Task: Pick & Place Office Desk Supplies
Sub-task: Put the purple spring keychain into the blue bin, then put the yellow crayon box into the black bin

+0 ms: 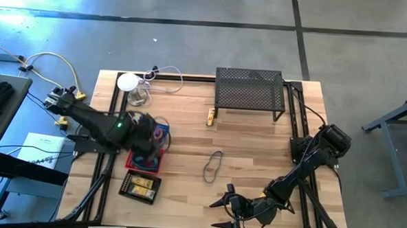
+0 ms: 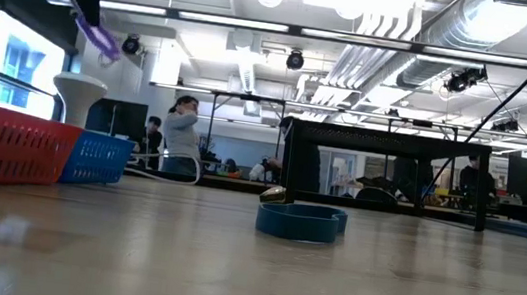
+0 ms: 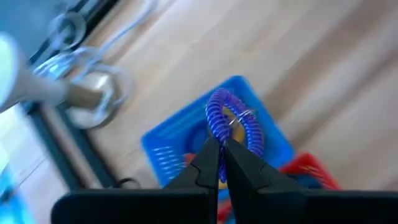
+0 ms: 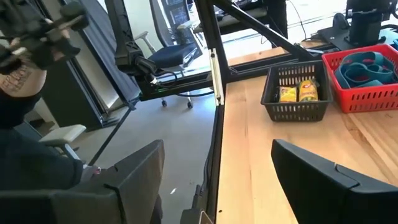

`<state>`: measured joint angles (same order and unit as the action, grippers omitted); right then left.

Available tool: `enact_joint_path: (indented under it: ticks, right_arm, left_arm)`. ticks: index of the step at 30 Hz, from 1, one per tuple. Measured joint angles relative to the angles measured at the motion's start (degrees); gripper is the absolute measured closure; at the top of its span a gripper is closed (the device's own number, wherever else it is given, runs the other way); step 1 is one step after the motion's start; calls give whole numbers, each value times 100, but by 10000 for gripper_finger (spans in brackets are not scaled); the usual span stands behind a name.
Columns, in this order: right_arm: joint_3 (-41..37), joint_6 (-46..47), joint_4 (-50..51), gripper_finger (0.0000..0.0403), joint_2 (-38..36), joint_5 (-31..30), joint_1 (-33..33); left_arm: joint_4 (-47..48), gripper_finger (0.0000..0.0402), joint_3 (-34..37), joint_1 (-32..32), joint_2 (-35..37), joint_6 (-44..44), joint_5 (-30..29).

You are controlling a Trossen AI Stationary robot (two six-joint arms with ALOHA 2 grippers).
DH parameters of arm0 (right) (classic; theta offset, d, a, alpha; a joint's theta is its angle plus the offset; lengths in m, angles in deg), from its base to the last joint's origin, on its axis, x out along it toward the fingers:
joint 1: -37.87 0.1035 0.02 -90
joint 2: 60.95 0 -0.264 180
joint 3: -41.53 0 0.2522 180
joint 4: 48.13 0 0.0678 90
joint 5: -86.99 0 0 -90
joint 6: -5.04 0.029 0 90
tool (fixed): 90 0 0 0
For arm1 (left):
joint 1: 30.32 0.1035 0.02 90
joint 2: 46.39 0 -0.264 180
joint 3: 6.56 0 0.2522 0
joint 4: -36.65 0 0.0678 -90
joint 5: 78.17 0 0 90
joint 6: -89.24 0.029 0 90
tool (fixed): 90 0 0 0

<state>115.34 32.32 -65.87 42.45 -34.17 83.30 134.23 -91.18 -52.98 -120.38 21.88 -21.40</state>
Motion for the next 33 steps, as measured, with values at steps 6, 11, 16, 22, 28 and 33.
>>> enact_joint_path:
  ticks: [6,11,16,22,28,33]
  right_arm:
    - [0,14,0,118,0,-8,86]
    - [0,133,2,118,0,-33,190]
    - [0,140,1,118,0,-88,283]
    - [0,273,3,118,0,-350,332]
    - [0,452,4,118,0,-348,373]
    - [-3,444,-87,118,112,-406,446]
  left_arm:
    - [-91,395,493,869,-2,447,273]
    - [-756,395,1311,1508,-4,1074,742]
    - [-1466,395,1748,1962,-4,1648,1249]
    - [-1471,385,1827,2147,-4,1652,1276]
    - [-1468,341,1827,2059,-4,1774,1222]
    - [-1468,299,1821,1970,-4,1693,1241]
